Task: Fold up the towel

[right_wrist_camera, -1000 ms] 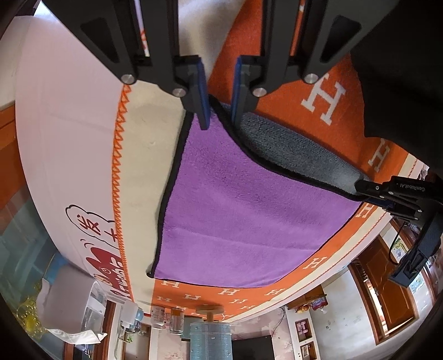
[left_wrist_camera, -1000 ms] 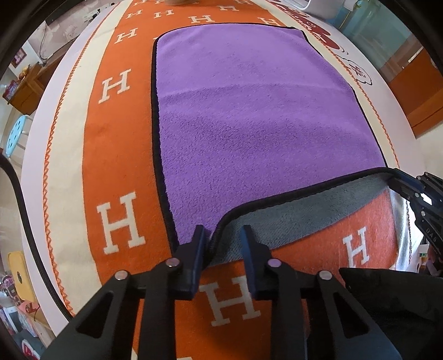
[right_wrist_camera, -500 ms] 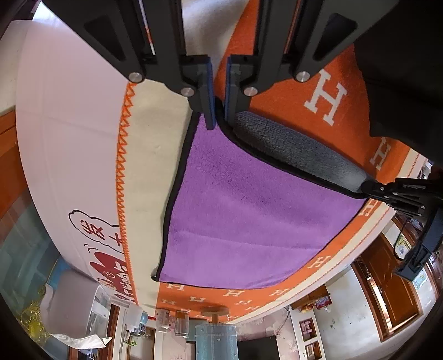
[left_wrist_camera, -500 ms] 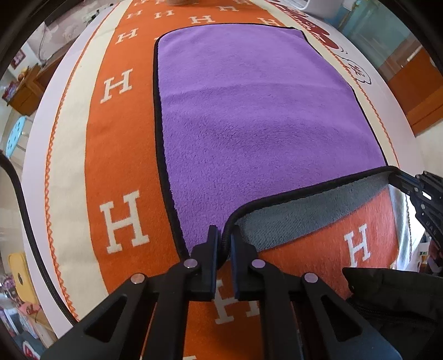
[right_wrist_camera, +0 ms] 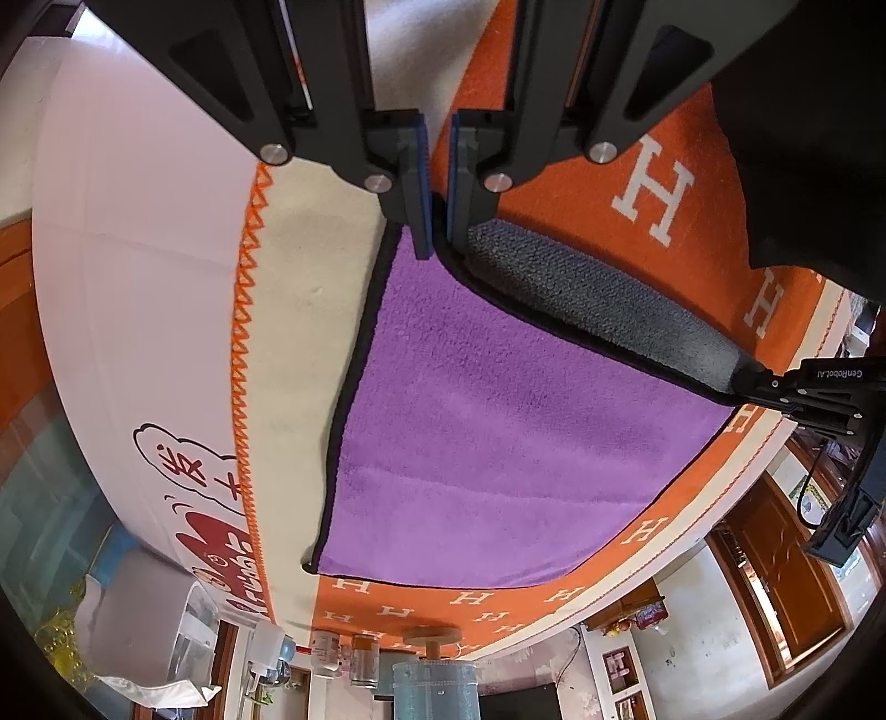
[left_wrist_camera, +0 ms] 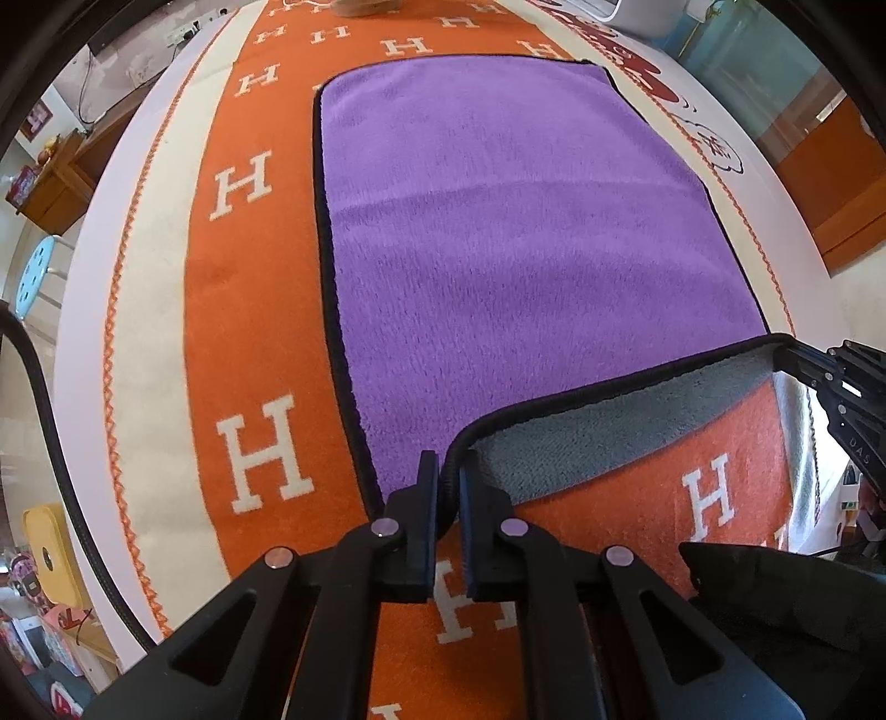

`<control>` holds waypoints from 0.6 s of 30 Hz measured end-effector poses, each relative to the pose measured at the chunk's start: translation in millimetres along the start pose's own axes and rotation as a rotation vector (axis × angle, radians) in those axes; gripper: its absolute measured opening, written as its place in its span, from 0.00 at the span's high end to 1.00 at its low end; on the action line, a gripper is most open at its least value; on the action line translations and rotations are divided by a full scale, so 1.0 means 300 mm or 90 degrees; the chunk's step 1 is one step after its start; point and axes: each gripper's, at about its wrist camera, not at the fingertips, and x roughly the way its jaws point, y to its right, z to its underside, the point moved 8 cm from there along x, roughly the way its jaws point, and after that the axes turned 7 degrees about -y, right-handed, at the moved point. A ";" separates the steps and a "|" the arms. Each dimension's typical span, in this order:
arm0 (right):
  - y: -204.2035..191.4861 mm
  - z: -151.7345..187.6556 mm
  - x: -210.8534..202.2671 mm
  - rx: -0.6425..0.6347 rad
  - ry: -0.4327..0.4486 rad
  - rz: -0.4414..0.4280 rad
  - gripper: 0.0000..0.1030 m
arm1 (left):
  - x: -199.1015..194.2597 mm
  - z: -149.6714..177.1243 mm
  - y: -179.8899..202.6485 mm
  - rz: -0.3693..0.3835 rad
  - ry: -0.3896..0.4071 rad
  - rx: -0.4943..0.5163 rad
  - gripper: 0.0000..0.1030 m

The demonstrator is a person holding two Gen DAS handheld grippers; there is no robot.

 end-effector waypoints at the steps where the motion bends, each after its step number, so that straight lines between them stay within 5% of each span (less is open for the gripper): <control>1: 0.001 -0.002 -0.004 -0.002 0.001 0.000 0.96 | -0.012 -0.006 0.000 0.000 0.002 0.002 0.96; 18: 0.052 -0.184 -0.113 -0.045 0.045 0.008 0.96 | -0.249 -0.238 -0.010 -0.058 0.105 0.049 0.96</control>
